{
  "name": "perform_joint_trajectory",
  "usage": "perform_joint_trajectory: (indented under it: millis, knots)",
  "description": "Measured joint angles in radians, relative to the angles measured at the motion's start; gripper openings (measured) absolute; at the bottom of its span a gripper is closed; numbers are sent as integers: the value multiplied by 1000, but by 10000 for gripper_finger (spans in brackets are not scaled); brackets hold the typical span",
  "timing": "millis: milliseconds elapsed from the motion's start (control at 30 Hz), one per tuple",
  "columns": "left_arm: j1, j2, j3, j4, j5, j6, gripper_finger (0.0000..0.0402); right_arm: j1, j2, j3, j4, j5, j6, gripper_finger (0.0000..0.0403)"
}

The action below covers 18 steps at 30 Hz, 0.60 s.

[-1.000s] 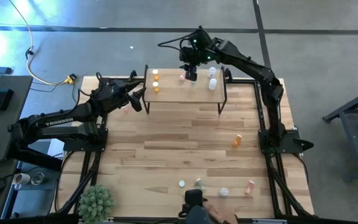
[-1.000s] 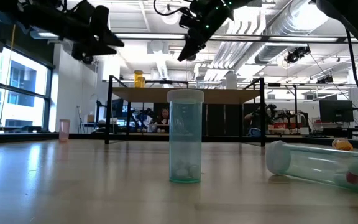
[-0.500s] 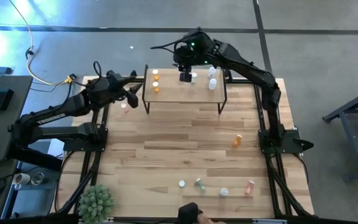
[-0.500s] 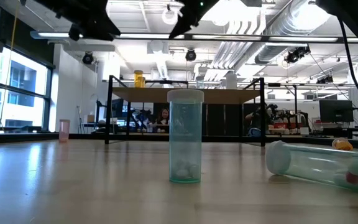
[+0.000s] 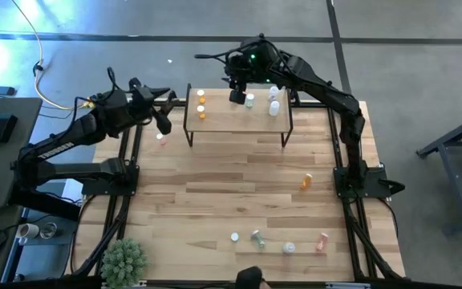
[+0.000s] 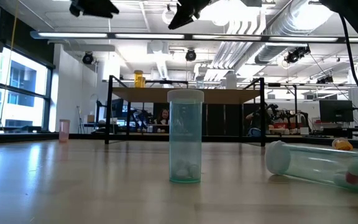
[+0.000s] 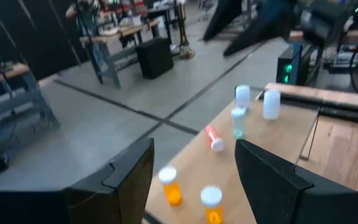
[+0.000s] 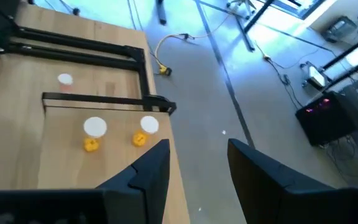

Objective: Pick and place medicine bottles onto shelf by color
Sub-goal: Adjust the pill bottles on the shelf

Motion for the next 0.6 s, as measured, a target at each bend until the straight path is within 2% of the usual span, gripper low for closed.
perform_joint_trajectory:
  millis: [200,333,500,600]
  knots:
    - [46,63,114,1,112,64,213,-29,-2,0,39,107,43,154]
    - [84,146,203,1,173,97,213,-68,-15,0,58,108,106,154]
    - [116,254,300,1,185,141,213,-118,-32,0,65,104,174,154]
    - [134,315,350,-19,198,141,213,-148,-35,0,61,29,183,154]
